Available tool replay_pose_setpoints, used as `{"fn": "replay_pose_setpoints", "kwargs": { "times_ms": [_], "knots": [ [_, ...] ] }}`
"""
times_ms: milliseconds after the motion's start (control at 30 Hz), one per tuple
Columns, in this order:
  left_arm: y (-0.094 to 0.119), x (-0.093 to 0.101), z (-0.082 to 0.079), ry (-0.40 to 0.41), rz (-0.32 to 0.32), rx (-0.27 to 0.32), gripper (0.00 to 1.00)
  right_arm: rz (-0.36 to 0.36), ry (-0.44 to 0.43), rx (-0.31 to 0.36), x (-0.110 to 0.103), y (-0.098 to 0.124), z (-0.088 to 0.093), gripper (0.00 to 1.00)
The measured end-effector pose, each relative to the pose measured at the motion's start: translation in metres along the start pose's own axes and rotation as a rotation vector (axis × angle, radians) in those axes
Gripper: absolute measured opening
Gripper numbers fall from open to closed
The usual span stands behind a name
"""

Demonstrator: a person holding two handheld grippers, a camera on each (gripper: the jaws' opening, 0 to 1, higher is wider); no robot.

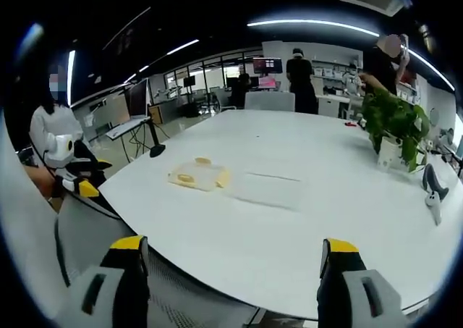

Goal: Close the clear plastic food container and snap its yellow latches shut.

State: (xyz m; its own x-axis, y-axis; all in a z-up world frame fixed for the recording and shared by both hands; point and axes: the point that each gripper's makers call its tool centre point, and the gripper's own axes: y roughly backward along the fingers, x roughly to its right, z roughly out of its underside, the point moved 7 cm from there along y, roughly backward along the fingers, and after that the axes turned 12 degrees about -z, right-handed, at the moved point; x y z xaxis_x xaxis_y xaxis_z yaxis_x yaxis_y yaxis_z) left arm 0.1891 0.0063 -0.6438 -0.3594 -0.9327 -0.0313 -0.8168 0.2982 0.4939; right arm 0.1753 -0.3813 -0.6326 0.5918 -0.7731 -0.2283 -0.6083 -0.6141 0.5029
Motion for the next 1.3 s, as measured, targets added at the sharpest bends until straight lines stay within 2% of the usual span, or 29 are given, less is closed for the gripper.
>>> {"fn": "replay_pose_setpoints", "kwargs": {
  "times_ms": [533, 1033, 1200, 1300],
  "knots": [
    [0.000, -0.001, -0.003, -0.016, 0.008, 0.003, 0.99, -0.006, 0.012, -0.006, 0.001, -0.001, -0.003, 0.99],
    [-0.006, -0.009, -0.005, -0.054, 0.025, 0.000, 0.97, -0.046, 0.067, -0.011, -0.001, -0.014, -0.017, 0.99],
    [-0.010, -0.008, -0.007, -0.067, 0.052, -0.005, 0.98, -0.072, 0.113, -0.027, -0.003, -0.019, -0.022, 0.99],
    [-0.012, -0.006, -0.010, -0.104, 0.066, -0.001, 0.98, -0.085, 0.146, -0.043, -0.001, -0.023, -0.025, 0.99]
  ]
}}
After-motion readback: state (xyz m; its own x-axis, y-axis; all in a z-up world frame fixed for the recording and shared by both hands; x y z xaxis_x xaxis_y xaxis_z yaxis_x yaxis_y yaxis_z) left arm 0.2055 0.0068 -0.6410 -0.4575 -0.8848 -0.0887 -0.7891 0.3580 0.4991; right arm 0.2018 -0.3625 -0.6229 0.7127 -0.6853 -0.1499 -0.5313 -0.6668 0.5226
